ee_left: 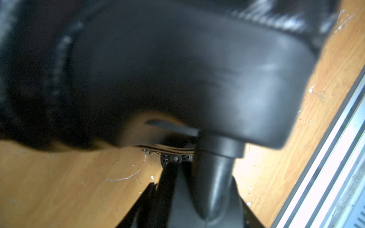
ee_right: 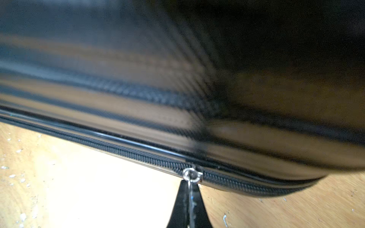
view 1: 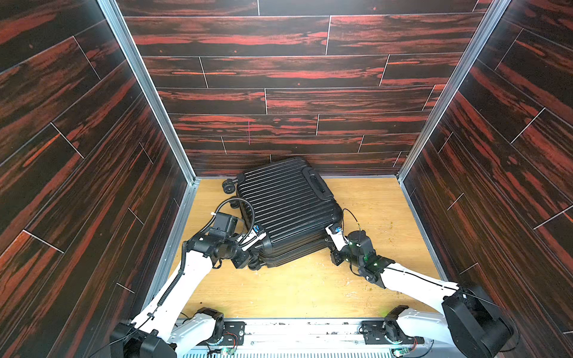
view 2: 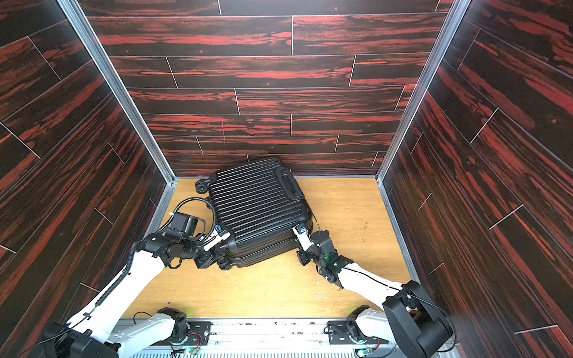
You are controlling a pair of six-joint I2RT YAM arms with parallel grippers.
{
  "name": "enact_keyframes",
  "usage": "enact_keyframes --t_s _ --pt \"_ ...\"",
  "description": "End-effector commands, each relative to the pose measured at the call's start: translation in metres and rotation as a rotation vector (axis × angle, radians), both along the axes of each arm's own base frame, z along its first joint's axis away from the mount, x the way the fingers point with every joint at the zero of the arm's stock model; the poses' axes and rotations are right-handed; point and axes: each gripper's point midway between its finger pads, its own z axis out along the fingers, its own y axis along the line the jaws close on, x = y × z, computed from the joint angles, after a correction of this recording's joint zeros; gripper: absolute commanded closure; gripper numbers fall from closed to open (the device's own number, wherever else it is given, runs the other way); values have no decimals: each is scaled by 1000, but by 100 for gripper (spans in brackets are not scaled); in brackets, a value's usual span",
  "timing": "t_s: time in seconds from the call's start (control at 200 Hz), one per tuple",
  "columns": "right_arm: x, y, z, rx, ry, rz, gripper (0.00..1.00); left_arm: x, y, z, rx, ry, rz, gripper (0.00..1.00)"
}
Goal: Close the suitcase zippers
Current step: Zip the zipper on the suitcase.
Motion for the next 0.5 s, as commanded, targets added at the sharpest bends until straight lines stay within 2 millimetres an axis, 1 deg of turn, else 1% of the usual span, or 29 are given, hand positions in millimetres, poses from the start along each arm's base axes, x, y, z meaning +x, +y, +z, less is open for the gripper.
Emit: enact_keyframes --t_s 0.0,0.06,0.115,0.21,0.326,0.431,0.486,0.496 --pt "3 16 13 39 -19 61 100 1 -13 14 -39 -42 -34 49" --pt "2 17 13 41 -16 70 100 -1 -20 16 -54 -46 -41 50" --pt "1 19 14 45 -17 81 100 -4 -24 18 -65 -42 -43 53" --pt "0 20 13 48 -13 89 100 3 -21 17 -74 -43 84 59" --pt "-2 21 12 49 -7 99 100 10 -20 17 -115 -52 224 60" --pt "-3 22 11 48 -8 113 100 13 -27 26 -202 -68 280 60" --pt "-2 24 11 47 -10 120 100 9 -31 27 -243 -55 297 60" --pt "-2 24 12 47 -11 119 100 13 -34 32 -264 -75 297 60"
